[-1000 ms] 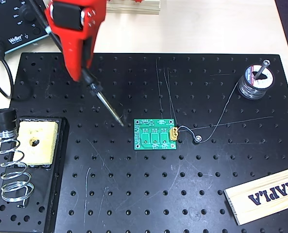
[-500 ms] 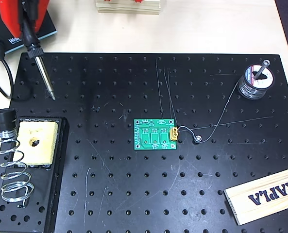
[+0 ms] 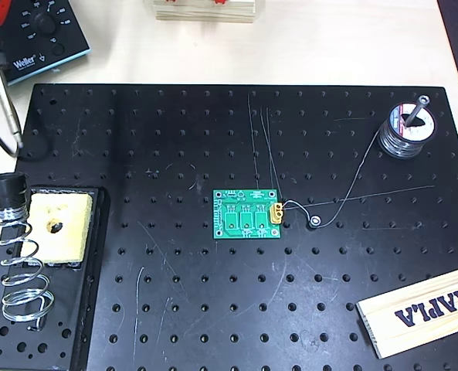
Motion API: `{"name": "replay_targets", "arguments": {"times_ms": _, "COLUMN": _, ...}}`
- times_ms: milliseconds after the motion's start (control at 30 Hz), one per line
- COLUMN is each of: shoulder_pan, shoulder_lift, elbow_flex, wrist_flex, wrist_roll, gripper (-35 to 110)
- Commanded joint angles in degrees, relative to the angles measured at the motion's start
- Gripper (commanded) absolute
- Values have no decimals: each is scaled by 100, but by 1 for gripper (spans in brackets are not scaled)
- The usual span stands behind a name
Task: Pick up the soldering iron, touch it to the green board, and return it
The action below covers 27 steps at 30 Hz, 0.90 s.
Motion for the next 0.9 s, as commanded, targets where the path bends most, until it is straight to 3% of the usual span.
{"name": "replay_targets", "arguments": {"times_ms": 0, "shoulder_pan": 62, "shoulder_lift": -18, "elbow_flex": -343, "wrist_flex": 35, "wrist_roll": 18, "gripper": 0}}
{"name": "replay_targets", "arguments": {"times_ms": 867, "shoulder_pan": -158, "shoulder_lift": -1222, "elbow_flex": -1415, "wrist_flex": -26, "wrist_roll": 70, "gripper": 0}}
